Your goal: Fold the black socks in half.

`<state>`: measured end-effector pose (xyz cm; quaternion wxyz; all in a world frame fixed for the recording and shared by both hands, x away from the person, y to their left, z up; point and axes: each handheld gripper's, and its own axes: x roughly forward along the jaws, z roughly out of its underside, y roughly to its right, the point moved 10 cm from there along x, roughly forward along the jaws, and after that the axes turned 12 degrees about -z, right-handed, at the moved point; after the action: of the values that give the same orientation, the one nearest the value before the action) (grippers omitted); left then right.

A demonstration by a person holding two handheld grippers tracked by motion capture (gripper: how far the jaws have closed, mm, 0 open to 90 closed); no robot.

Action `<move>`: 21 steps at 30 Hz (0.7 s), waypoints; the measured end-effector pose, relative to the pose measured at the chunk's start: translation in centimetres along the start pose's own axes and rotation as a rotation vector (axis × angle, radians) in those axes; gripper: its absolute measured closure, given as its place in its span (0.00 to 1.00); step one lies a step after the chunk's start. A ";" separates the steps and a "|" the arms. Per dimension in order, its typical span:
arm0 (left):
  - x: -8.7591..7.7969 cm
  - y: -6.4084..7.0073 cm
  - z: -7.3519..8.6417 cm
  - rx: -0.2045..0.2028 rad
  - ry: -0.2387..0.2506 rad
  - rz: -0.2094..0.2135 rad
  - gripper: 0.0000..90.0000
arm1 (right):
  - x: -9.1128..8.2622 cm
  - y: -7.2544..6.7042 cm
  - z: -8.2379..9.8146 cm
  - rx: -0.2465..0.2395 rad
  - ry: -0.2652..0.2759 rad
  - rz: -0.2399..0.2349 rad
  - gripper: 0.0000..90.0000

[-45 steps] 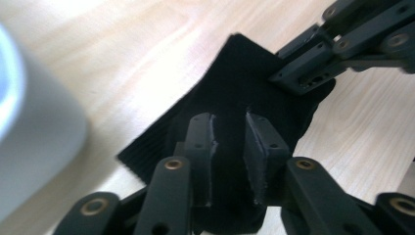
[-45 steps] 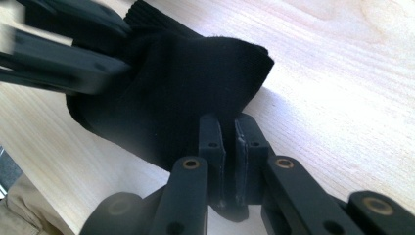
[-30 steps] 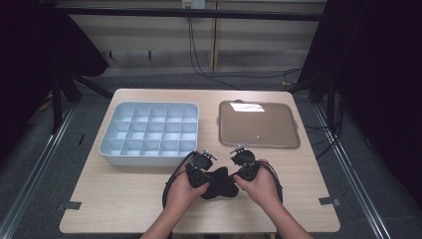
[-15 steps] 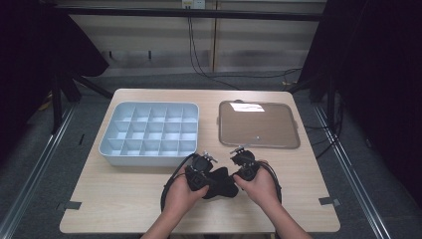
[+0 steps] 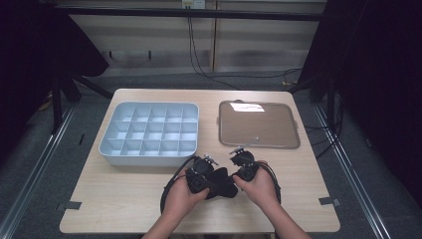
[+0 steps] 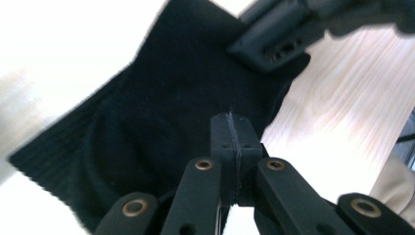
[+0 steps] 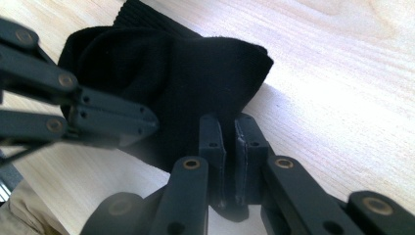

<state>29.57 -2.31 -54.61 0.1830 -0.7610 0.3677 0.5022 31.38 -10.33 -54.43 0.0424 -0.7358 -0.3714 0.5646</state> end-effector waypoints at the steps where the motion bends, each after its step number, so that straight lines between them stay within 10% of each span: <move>1: 0.6 0.0 0.3 -0.006 -0.010 0.005 1.00 | 0.0 0.0 0.0 0.000 0.000 -0.001 0.93; 8: 0.0 -0.3 0.2 -0.011 0.005 0.005 1.00 | -0.1 -0.1 0.0 -0.009 -0.003 0.000 0.94; 15: -2.5 -5.2 1.2 -0.083 0.026 -0.095 1.00 | -0.5 0.2 0.2 -0.010 -0.005 0.006 0.94; 21: -1.8 -5.9 2.3 -0.099 0.011 -0.106 1.00 | -0.5 -0.3 -0.1 -0.023 -0.012 0.012 0.93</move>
<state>32.12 3.73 -54.53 0.1693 -0.7905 0.3024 0.5050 31.30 -10.41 -53.87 0.0285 -0.7351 -0.3738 0.5649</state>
